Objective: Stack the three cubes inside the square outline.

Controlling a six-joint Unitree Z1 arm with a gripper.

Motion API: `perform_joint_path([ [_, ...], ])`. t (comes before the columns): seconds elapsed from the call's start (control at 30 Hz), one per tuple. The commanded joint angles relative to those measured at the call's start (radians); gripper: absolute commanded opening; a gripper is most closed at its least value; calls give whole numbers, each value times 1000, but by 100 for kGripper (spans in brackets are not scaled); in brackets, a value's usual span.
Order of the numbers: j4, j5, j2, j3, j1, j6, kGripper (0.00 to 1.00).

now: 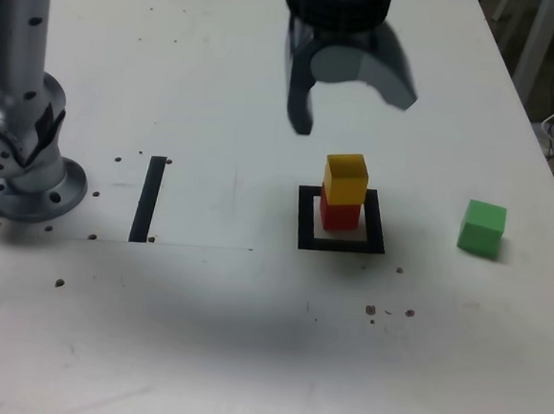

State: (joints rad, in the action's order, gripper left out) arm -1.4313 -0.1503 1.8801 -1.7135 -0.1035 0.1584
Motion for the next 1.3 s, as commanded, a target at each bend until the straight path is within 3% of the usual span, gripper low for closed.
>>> perform_joint_path([
  [0.0, -23, -10, 7, -38, -2, -11, 100],
  [0.43, -107, -26, 156, -347, -56, -117, 100],
  [0.93, -94, -20, 292, -420, -77, -272, 100],
  [1.27, -89, 3, 414, -534, -81, -295, 100],
])
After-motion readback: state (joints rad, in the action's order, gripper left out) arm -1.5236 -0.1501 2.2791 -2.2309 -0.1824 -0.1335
